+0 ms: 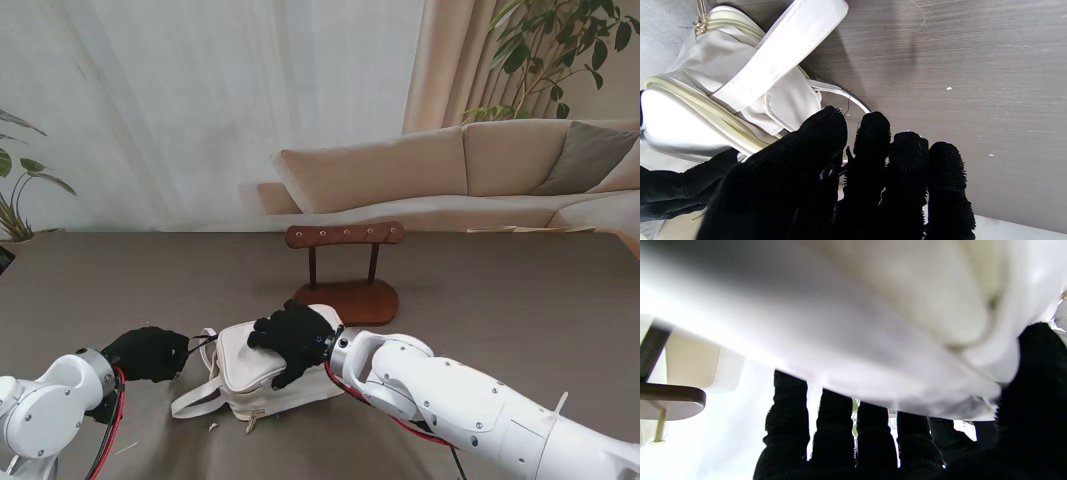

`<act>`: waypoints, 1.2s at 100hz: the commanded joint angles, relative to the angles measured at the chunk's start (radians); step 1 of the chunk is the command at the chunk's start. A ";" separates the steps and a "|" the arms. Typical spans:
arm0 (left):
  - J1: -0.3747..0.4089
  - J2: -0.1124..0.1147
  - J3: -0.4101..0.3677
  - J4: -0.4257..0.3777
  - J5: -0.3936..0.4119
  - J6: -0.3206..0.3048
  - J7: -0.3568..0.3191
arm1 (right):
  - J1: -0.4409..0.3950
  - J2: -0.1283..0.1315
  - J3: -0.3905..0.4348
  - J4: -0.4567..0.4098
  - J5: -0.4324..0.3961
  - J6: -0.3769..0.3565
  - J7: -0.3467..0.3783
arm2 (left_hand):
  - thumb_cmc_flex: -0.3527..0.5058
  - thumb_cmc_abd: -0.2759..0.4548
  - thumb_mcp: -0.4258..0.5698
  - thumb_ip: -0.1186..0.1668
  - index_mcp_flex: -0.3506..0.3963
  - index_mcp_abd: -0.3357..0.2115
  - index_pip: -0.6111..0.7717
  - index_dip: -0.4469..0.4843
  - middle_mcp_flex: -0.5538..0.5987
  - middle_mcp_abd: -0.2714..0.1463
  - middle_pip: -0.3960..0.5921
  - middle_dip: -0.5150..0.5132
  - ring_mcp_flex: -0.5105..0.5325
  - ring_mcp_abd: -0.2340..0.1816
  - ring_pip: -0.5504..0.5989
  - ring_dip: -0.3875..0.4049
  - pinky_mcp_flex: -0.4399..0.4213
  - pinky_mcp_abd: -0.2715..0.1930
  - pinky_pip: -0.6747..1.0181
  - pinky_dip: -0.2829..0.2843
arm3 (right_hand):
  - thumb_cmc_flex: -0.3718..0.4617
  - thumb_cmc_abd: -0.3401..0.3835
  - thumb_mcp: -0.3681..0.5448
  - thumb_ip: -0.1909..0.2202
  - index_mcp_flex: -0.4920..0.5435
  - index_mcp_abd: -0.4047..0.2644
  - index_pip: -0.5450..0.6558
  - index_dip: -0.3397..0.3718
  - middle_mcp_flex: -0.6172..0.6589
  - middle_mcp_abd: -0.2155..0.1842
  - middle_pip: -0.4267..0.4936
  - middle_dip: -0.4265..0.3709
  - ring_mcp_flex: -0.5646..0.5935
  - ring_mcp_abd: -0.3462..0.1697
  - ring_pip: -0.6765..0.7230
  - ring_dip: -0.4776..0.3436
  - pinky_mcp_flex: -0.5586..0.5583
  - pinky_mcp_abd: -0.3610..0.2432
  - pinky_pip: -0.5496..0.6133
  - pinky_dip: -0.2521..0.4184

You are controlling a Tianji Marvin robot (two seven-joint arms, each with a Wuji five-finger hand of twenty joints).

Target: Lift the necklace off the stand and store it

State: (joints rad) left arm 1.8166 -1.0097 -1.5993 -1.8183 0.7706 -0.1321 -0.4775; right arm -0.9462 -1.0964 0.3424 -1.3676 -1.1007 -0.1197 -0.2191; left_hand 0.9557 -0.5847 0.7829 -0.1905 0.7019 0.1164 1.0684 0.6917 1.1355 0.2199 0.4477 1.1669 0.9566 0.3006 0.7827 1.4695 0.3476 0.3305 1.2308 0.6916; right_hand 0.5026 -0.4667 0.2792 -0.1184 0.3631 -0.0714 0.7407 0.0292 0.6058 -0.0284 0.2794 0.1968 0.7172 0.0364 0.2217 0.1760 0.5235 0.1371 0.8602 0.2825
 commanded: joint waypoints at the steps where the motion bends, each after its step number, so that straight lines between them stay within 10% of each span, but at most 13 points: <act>1: 0.010 0.000 -0.010 -0.005 0.004 0.003 -0.015 | -0.015 0.008 -0.007 0.035 -0.008 0.002 0.041 | 0.034 0.029 0.017 0.012 0.031 -0.004 0.060 0.009 0.002 0.008 0.005 0.006 -0.006 0.013 -0.007 0.003 -0.012 0.007 0.011 0.000 | 0.268 0.203 0.101 0.072 0.130 -0.128 0.249 0.036 0.214 -0.109 0.153 0.066 0.077 -0.066 0.060 0.038 -0.313 -0.037 0.058 -0.020; 120: 0.288 -0.012 -0.186 -0.281 0.057 -0.052 -0.046 | -0.078 0.029 0.067 -0.064 0.024 0.015 0.203 | 0.030 0.030 0.017 0.012 0.029 -0.008 0.060 0.009 0.003 0.005 0.005 0.004 -0.003 0.010 -0.009 0.000 -0.009 0.005 0.012 -0.001 | 0.304 0.281 0.009 0.079 0.131 -0.113 0.263 0.029 0.242 -0.093 0.162 0.070 0.133 -0.074 0.077 0.055 -0.284 -0.047 0.088 -0.022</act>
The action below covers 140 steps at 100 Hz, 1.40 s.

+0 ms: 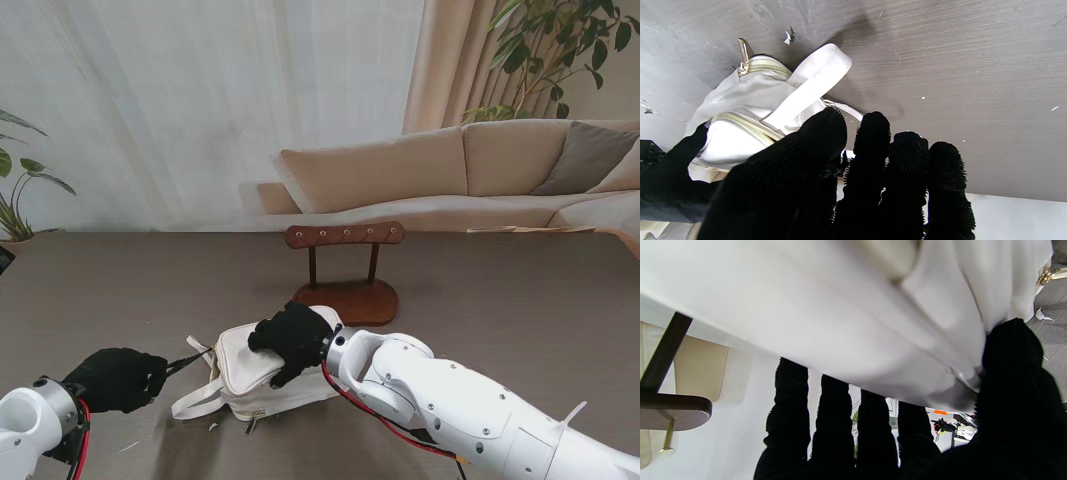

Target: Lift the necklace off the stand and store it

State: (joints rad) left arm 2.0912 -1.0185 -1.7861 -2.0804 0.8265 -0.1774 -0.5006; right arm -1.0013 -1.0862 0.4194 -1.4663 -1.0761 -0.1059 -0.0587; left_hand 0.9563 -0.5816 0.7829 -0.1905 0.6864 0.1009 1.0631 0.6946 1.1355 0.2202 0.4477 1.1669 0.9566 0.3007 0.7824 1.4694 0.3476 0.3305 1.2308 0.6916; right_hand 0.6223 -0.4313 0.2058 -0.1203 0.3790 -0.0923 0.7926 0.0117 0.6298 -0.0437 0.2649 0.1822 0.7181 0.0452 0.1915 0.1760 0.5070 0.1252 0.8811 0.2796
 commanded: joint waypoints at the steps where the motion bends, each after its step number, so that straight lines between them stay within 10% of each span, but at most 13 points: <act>1: 0.014 -0.003 0.001 -0.021 0.001 -0.008 -0.024 | -0.023 0.019 -0.010 0.034 0.000 0.002 0.043 | 0.029 0.027 0.017 0.012 0.045 0.007 0.065 0.006 0.003 0.004 0.005 0.004 -0.003 0.010 -0.009 0.001 -0.009 0.005 0.012 -0.001 | 0.185 0.246 0.082 0.081 0.115 -0.092 0.211 0.047 0.218 -0.077 0.176 0.084 0.132 -0.082 0.107 0.055 -0.268 -0.035 0.067 -0.020; 140: 0.021 0.043 0.188 -0.277 -0.027 -0.061 -0.263 | -0.024 0.018 -0.010 0.035 0.002 0.003 0.044 | 0.026 0.034 0.006 0.015 0.034 -0.003 0.072 0.007 0.001 -0.018 0.012 0.004 -0.009 -0.012 0.011 0.011 -0.001 -0.011 0.015 -0.001 | 0.182 0.271 0.064 0.086 0.107 -0.076 0.199 0.054 0.208 -0.070 0.173 0.083 0.138 -0.084 0.102 0.061 -0.268 -0.038 0.066 -0.022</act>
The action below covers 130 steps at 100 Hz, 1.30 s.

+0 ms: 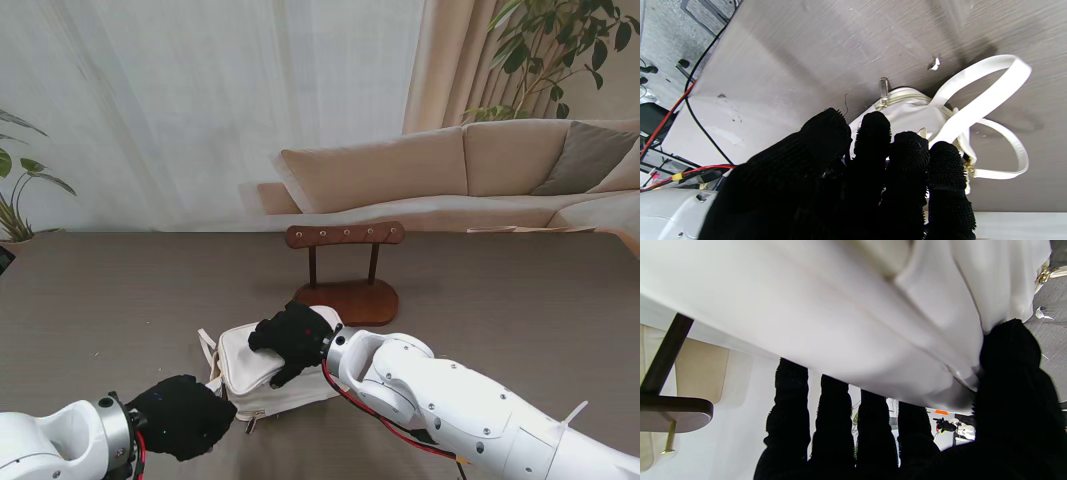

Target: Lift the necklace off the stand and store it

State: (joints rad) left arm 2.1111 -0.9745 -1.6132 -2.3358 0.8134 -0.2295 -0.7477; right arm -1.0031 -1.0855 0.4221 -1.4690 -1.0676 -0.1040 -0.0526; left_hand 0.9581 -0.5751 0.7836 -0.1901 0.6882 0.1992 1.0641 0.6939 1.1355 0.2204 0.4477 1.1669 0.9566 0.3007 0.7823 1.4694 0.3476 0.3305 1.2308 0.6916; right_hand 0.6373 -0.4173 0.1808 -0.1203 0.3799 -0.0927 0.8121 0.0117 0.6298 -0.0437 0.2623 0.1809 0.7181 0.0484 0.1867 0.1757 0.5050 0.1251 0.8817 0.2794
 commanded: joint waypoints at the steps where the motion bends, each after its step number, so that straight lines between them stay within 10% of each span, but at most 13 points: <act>1: 0.000 -0.001 0.017 -0.021 -0.015 -0.009 -0.015 | -0.022 0.018 -0.012 0.037 -0.006 0.001 0.038 | 0.024 0.028 0.006 0.015 0.032 -0.101 0.071 0.008 0.000 -0.008 0.011 0.003 -0.009 -0.012 0.011 0.011 -0.001 -0.011 0.015 -0.001 | 0.167 0.257 0.089 0.086 0.106 -0.076 0.179 0.054 0.208 -0.070 0.176 0.084 0.138 -0.087 0.107 0.062 -0.266 -0.037 0.066 -0.021; 60: -0.084 0.003 0.152 0.014 -0.063 -0.021 0.048 | -0.022 0.018 -0.012 0.037 -0.006 0.001 0.038 | 0.028 0.036 -0.008 0.011 0.032 -0.114 0.056 -0.014 -0.022 -0.034 -0.047 -0.015 -0.056 -0.015 -0.060 -0.019 -0.035 -0.019 -0.037 -0.024 | 0.116 0.254 0.106 0.095 0.102 -0.061 0.146 0.067 0.192 -0.064 0.179 0.086 0.130 -0.082 0.105 0.062 -0.270 -0.035 0.065 -0.021; 91: -0.033 -0.009 0.075 0.022 -0.003 -0.025 0.071 | -0.022 0.018 -0.012 0.037 -0.006 0.001 0.038 | -0.071 0.017 -0.034 0.016 0.051 -0.123 -0.403 -0.213 -0.192 -0.007 -0.178 -0.629 -0.242 0.071 -0.487 -0.324 -0.176 -0.025 -0.306 -0.180 | -0.167 0.174 0.291 0.140 0.061 -0.035 -0.042 0.259 0.098 -0.028 0.181 0.089 0.062 -0.020 0.080 0.060 -0.300 0.012 0.028 -0.012; 130: 0.022 -0.026 0.005 0.028 0.051 -0.022 0.128 | -0.022 0.018 -0.012 0.037 -0.006 0.001 0.038 | -0.334 0.057 0.047 0.078 0.021 -0.016 -0.784 -0.329 -0.389 0.027 -0.302 -0.791 -0.476 0.094 -0.575 -0.423 -0.269 -0.031 -0.518 -0.249 | -0.326 0.082 0.413 0.111 -0.003 -0.006 -0.058 0.265 0.019 -0.007 0.190 0.093 0.001 0.012 0.065 0.050 -0.317 0.028 0.002 -0.002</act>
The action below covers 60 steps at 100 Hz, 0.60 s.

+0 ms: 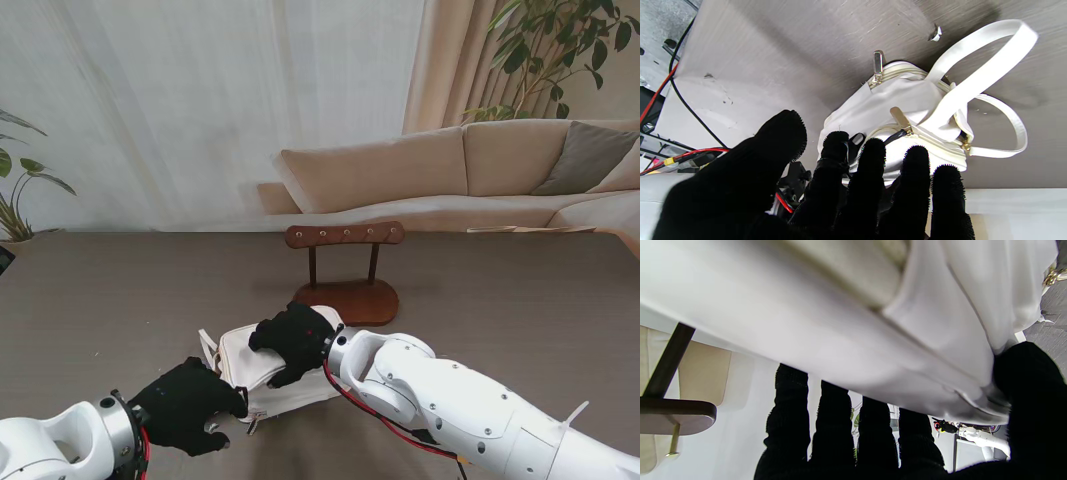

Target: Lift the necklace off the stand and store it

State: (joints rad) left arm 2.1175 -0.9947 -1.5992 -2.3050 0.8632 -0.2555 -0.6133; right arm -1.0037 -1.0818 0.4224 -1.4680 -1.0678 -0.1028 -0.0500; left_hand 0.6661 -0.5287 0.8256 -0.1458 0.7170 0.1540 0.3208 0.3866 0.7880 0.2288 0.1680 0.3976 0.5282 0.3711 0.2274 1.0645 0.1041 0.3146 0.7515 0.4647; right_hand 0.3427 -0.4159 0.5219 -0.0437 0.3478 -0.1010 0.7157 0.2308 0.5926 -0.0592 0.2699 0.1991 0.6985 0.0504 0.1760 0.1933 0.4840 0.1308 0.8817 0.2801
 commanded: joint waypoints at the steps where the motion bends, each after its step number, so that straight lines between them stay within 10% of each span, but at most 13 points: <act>1: 0.018 -0.006 -0.011 -0.003 0.002 0.004 -0.005 | -0.022 0.014 -0.013 0.036 -0.006 0.000 0.036 | -0.047 0.011 0.002 0.034 -0.017 0.035 -0.051 -0.027 -0.049 0.022 -0.025 -0.025 -0.056 0.025 -0.023 -0.021 -0.030 -0.015 -0.045 -0.025 | -0.034 0.079 0.073 0.034 0.028 0.003 0.037 0.046 0.055 0.009 0.182 0.075 0.020 0.010 0.076 0.032 -0.296 0.022 0.002 -0.002; 60: 0.039 -0.021 -0.072 0.021 -0.044 0.039 0.060 | -0.006 0.002 -0.021 0.055 0.025 -0.011 0.026 | -0.200 0.052 -0.174 0.011 -0.104 0.005 -0.170 -0.102 -0.192 0.016 -0.077 -0.123 -0.196 0.071 -0.078 -0.258 -0.033 0.011 -0.357 -0.057 | -0.204 0.003 0.164 0.007 -0.044 0.011 0.004 0.023 -0.057 0.051 0.181 0.074 -0.071 0.067 0.047 0.019 -0.339 0.065 -0.062 0.009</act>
State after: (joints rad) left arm 2.1535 -1.0095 -1.6659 -2.2887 0.8212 -0.2195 -0.5435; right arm -1.0016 -1.0835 0.4196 -1.4566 -1.0440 -0.1073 -0.0495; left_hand 0.5063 -0.5073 0.6751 -0.1461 0.6245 0.1826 0.1701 0.2937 0.6295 0.2539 0.1012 0.2863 0.3652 0.4163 0.1636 0.8298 0.0692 0.3138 0.4427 0.4150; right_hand 0.1940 -0.4167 0.6438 -0.0437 0.2991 -0.0766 0.7017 0.2413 0.5157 -0.0550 0.3208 0.2211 0.6368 0.0779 0.1937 0.1978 0.4378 0.1652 0.8452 0.2962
